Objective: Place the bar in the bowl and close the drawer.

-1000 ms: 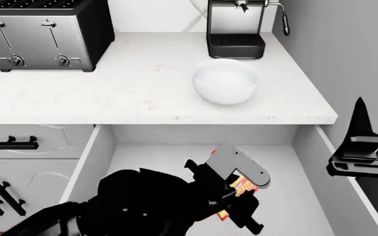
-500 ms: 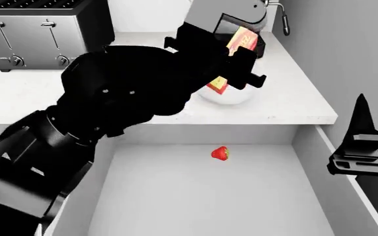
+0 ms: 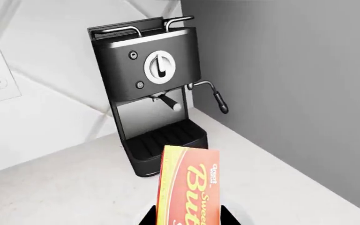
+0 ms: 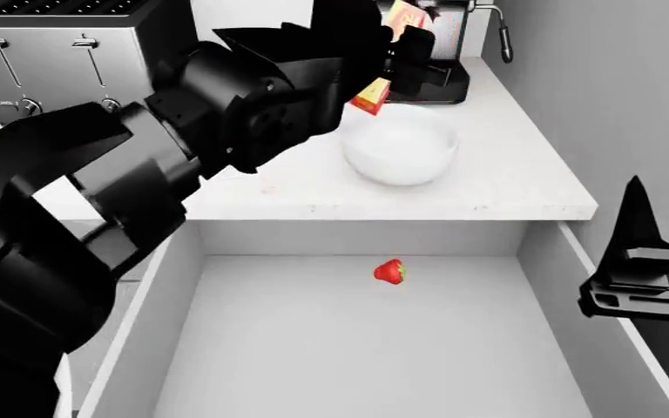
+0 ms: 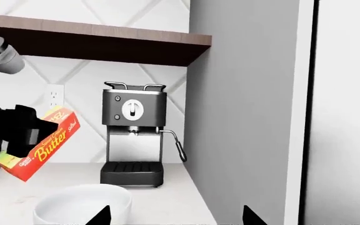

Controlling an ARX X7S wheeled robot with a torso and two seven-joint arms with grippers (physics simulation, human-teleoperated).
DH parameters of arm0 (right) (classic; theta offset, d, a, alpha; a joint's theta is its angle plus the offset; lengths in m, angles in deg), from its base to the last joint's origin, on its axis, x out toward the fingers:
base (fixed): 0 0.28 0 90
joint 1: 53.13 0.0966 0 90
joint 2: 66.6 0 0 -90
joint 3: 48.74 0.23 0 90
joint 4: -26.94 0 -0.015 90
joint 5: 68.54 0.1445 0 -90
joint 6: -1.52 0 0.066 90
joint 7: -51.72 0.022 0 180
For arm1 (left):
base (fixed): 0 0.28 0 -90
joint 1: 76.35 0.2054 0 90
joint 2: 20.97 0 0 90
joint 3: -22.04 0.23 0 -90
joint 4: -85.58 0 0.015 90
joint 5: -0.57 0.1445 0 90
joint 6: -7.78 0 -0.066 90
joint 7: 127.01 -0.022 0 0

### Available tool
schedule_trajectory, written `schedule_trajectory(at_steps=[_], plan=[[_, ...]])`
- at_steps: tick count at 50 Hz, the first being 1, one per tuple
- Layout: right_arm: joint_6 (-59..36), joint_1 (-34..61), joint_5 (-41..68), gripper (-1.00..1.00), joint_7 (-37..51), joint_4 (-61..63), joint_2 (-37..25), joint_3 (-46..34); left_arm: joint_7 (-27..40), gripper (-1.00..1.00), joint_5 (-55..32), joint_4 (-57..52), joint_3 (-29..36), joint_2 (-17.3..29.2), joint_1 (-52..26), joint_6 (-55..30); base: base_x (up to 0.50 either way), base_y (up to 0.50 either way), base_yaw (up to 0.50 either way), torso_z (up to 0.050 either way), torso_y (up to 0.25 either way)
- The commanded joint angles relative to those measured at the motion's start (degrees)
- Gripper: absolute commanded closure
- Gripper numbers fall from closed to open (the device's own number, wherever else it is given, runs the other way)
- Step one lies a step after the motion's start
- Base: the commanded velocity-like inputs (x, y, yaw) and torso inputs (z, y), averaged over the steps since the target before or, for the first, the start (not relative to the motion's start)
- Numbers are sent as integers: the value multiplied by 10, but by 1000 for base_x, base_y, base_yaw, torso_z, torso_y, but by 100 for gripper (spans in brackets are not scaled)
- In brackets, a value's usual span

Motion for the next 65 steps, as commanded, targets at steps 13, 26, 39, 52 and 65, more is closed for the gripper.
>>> schedule_trajectory(at_steps=[13,26,39,52,65], plan=[[62,-30,-26,-100,-10,-31,0,-25,-11,100,9,21,53,-7,33,38,0,0,0,0,0],[93,-46,-38,-100,-17,-47,0,-38,-49,100,-21,-4,55,-7,5,50,0,0,0,0,2],[113,-57,-55,-100,-9,-50,0,-47,-43,100,-24,-12,56,-7,-23,47,0,0,0,0,1],[113,-57,-59,-100,-4,-46,0,-46,-46,100,-3,-14,54,-7,-17,41,0,0,0,11,-171],[42,-13,-34,-100,20,7,0,1,-48,100,-2,-12,54,-7,-31,45,-1,0,0,12,-163]])
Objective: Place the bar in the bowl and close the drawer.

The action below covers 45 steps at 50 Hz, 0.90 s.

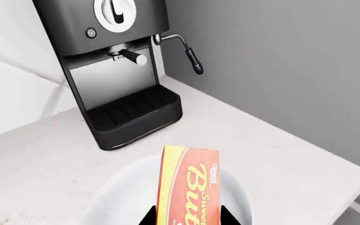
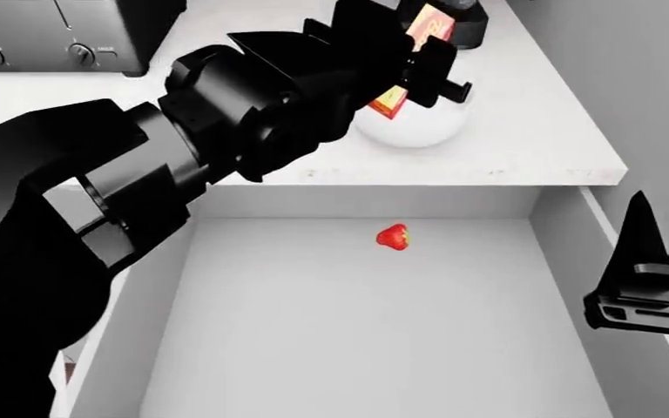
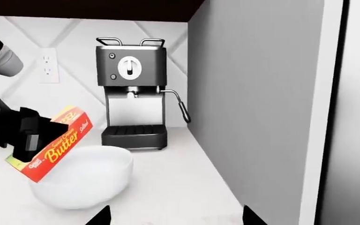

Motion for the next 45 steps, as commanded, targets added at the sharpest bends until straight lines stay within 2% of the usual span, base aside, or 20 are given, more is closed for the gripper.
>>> schedule_trajectory(at_steps=[1,6,14,20,25,34,45], plan=[[-73,49,30,-100,24,54,0,49,0,100,8,3,-12,0,-23,8,0,0,0,0,0],[-136,88,68,-100,40,101,0,89,-5,100,-6,14,-11,0,-51,17,0,0,0,0,0],[-185,143,134,-100,17,104,0,146,-12,100,-23,34,-10,0,-95,19,0,0,0,0,0],[-208,170,169,-100,5,105,0,175,-1,100,-12,35,-10,0,-89,46,0,0,0,0,0],[-205,165,160,-100,3,105,0,171,10,100,14,23,-12,0,-61,95,0,0,0,0,0],[-176,135,115,-100,8,104,0,144,19,100,36,8,-13,0,-35,106,0,0,0,0,-11],[-156,115,85,-100,16,104,0,126,19,100,49,7,-14,0,-28,98,0,0,0,13,-244]])
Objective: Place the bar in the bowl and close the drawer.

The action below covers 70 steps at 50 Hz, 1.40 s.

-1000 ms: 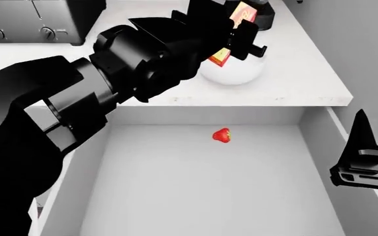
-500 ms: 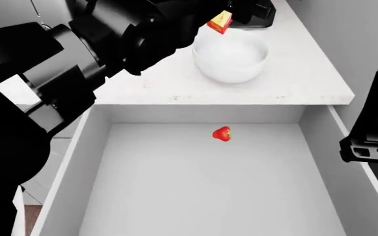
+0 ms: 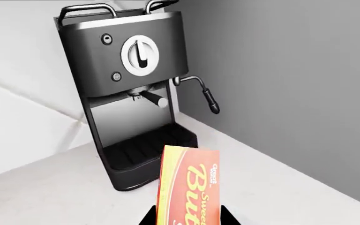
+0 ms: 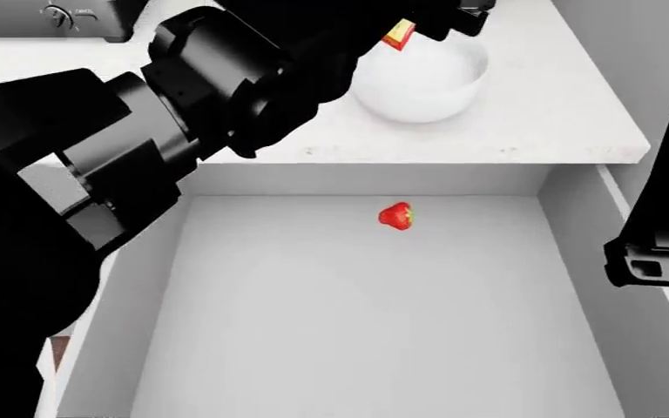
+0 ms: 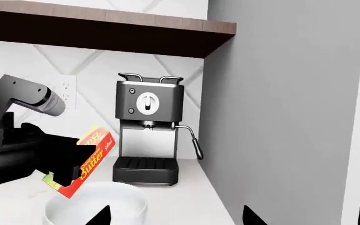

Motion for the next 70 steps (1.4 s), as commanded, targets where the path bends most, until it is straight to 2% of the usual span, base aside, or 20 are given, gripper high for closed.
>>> schedule_trajectory(at_steps=[1,8,24,35,42,57,58,70], plan=[[14,-18,-24,-100,4,1,0,-13,5,100,20,-3,-10,0,6,7,0,0,0,15,-250],[21,-26,-36,-100,6,1,0,-20,5,100,19,-2,-10,0,3,6,0,0,0,15,-226],[30,-36,-51,-100,7,1,0,-27,5,100,2,-1,-9,0,-22,78,-1,0,0,0,0],[30,-35,-49,-100,6,1,0,-23,8,100,19,-3,-10,0,-22,74,0,0,0,0,-8],[33,-38,-52,-100,7,1,0,-24,5,100,22,-6,-10,0,-18,64,0,0,0,10,-245],[42,-47,-63,-100,11,1,0,-30,-5,100,20,-8,-10,0,-16,52,0,0,0,0,0],[42,-47,-63,-100,11,1,0,-30,-6,-100,19,-7,-10,0,-16,51,0,0,0,0,0],[46,-52,-70,-100,13,1,0,-33,-9,-100,23,-6,-10,0,-17,46,0,0,0,0,0]])
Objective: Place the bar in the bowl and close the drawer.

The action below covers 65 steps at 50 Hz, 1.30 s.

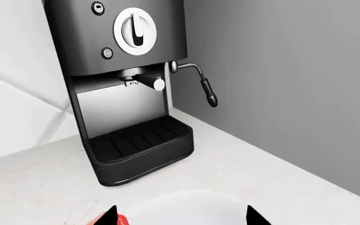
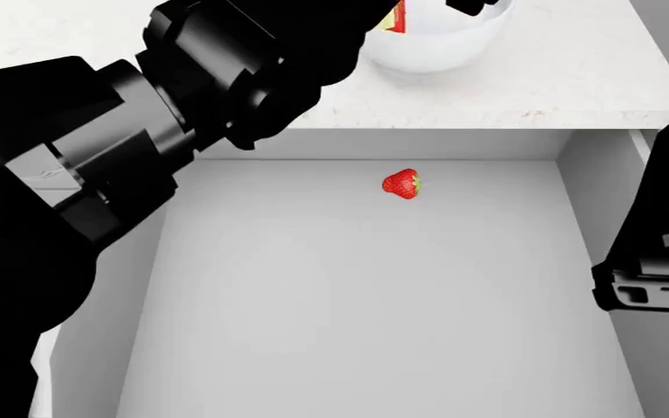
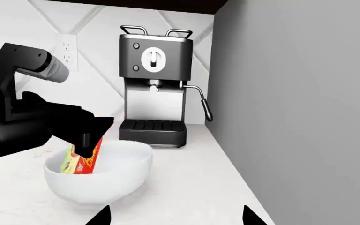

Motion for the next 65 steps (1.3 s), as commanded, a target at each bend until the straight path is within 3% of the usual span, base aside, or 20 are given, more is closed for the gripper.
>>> schedule_trajectory(at_steps=[1,28,59,61,65], plan=[[5,-6,-8,-100,3,0,0,-3,-5,-100,4,1,-4,0,-3,-4,0,0,0,0,0],[9,-10,-10,-100,-3,0,0,-2,-10,-100,-14,18,-2,0,-16,7,0,0,0,0,5],[44,-51,-66,-100,14,0,0,-39,-47,-100,0,56,-1,0,-19,-29,0,0,0,-5,249],[42,-50,-62,-100,10,0,0,-37,-27,-100,1,6,0,29,-21,-33,0,0,0,-5,250],[38,-43,-43,-100,-5,0,0,-29,53,-100,-9,-200,-5,146,-22,-38,0,0,0,-5,250]])
